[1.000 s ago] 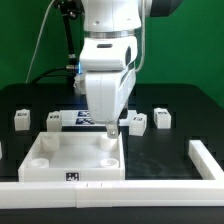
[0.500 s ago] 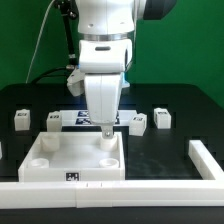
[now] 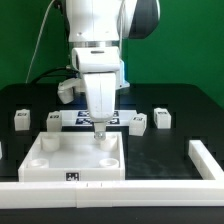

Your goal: Assemble one leg

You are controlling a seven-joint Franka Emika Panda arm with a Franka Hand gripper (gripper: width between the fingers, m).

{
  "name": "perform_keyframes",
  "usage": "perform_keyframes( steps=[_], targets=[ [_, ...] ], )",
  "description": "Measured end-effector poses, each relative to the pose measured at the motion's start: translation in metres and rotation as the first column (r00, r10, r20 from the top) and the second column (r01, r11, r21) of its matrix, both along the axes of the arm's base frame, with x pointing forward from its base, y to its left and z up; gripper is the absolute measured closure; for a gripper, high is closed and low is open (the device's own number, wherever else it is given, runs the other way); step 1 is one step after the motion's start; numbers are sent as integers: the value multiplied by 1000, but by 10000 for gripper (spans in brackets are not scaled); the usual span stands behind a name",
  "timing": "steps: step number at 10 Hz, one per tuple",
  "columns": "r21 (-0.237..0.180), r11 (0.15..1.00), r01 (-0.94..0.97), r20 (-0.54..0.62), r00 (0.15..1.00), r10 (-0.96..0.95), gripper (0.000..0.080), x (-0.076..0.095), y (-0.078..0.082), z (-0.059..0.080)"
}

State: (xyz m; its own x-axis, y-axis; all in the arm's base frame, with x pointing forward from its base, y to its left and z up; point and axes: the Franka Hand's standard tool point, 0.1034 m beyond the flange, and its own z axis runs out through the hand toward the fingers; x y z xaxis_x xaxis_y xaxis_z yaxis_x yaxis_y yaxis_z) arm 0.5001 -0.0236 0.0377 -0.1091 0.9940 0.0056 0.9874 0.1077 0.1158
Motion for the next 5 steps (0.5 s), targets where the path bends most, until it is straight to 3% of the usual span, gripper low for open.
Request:
perform_keyframes(
  steps=[5],
  targets=[
    [-12, 1000, -18, -5, 1000, 18, 150, -2, -2, -2]
  ],
)
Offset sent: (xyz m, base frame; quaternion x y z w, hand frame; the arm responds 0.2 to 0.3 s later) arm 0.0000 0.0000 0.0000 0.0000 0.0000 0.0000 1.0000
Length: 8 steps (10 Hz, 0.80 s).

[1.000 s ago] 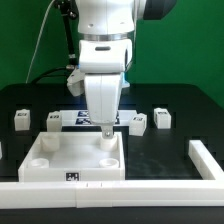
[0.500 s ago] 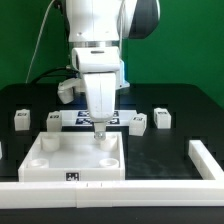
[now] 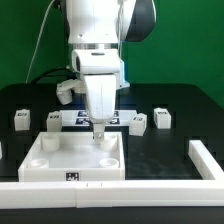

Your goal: Assemble one leg

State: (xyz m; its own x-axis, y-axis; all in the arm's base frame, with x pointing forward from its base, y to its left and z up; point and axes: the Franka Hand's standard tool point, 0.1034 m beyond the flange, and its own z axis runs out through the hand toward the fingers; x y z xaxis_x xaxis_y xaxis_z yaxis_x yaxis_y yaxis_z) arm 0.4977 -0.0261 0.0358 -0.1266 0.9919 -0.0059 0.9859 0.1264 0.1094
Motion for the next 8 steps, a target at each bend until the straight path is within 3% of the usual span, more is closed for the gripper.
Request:
perform_keyframes(
  steps=[2, 4, 8],
  targets=[
    [1, 1000, 7, -1, 1000, -7, 150, -1, 0, -1],
    [6, 998, 63, -24, 998, -63, 150, -17, 0, -9],
    [10, 996, 92, -62, 994, -92, 150, -30, -14, -28]
  ],
)
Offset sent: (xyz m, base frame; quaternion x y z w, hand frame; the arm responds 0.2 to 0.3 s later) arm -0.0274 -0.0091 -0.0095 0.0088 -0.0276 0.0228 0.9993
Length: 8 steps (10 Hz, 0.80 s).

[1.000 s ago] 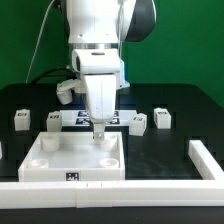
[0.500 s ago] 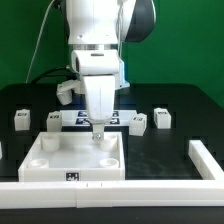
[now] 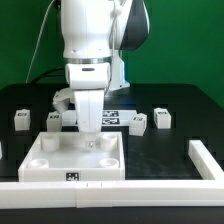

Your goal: Assemble one leg

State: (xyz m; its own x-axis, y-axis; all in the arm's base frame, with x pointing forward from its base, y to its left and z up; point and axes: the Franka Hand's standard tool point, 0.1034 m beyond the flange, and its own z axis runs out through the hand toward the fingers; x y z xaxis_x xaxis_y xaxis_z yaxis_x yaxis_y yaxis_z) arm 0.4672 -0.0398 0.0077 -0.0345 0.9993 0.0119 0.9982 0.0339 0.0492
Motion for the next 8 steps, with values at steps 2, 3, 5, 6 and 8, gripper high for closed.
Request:
perform_keyframes(
  steps=[2, 3, 5, 6, 8],
  targets=[
    [1, 1000, 14, -5, 1000, -14, 150, -2, -7, -3],
    [1, 1000, 18, -5, 1000, -18, 265, -2, -8, -3],
    [1, 1000, 19, -5, 1000, -19, 400, -2, -8, -3],
    [1, 1000, 19, -5, 1000, -19, 601, -2, -8, -3],
    [1, 1000, 20, -7, 1000, -20, 725, -2, -8, -3]
  ],
)
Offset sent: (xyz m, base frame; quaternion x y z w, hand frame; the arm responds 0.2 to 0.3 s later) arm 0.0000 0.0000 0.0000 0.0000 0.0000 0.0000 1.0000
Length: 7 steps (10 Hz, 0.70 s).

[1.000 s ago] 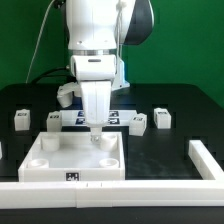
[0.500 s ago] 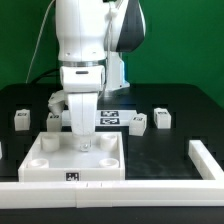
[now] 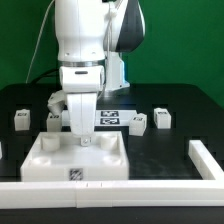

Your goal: Assemble one leg

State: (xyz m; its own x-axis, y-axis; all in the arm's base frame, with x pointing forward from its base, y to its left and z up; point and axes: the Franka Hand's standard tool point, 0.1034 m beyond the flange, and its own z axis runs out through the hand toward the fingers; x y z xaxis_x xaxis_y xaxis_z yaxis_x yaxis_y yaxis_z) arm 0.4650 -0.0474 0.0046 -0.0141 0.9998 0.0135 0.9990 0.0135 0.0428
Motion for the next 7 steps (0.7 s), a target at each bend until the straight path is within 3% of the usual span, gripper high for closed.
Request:
perform_keyframes(
  steps=[7],
  targets=[
    [0, 1000, 1, 0, 1000, -1, 741, 0, 1, 0]
  ],
)
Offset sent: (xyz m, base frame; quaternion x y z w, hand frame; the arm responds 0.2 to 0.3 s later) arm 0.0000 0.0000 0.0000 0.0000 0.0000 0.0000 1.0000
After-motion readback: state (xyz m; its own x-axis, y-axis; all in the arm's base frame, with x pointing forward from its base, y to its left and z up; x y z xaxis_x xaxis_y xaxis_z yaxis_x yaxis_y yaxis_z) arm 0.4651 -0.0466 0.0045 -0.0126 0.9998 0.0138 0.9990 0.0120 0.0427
